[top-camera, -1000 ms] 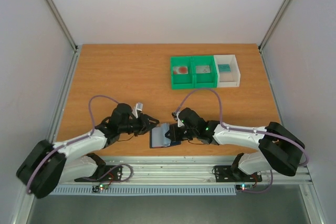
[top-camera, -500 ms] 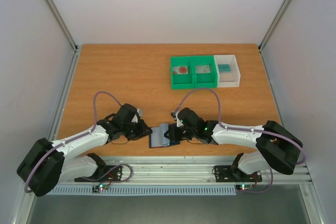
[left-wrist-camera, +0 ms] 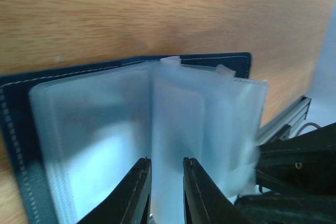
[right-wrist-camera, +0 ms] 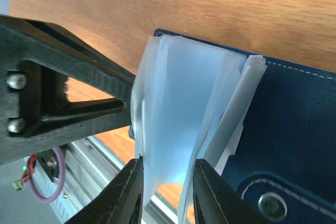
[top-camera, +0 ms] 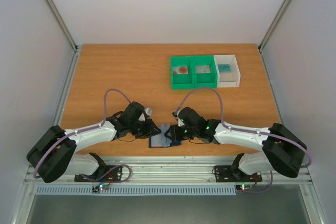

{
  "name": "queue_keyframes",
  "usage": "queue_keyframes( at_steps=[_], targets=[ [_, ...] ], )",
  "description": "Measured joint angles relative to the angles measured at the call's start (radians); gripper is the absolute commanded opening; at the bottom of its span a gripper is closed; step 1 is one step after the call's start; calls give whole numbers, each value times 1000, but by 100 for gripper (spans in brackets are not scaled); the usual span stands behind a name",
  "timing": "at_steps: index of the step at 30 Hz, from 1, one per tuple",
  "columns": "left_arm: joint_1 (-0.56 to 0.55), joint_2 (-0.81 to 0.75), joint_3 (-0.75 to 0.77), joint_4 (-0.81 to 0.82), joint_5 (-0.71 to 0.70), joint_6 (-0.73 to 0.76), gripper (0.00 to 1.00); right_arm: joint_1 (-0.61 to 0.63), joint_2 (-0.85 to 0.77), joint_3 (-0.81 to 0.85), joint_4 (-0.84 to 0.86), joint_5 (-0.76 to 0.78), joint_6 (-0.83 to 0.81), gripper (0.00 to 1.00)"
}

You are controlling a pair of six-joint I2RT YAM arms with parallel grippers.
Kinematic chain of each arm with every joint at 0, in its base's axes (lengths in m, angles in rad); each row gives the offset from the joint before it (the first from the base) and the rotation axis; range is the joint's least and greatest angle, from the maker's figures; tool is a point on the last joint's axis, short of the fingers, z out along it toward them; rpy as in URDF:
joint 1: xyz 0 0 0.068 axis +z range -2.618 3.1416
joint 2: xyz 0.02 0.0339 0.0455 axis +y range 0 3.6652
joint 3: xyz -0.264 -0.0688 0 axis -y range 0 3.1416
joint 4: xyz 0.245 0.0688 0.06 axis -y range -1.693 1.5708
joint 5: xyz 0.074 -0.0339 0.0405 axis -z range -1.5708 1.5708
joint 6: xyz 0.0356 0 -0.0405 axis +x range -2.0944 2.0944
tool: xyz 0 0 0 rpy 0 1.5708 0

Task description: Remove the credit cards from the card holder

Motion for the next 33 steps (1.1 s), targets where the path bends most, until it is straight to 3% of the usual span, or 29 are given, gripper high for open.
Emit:
queue_keyframes(
  at_steps=[6,14,33],
  targets=[
    [-18,22,0,105,21,-30,19,0,-117,23,-120,34,1,31],
    [-83,118,14,179,23,-47,18,0,-213,55,-239,57,0,25],
    [-93,155,63,214,-21,-47,17,0,-225,61,-240,22,19,18]
  ],
)
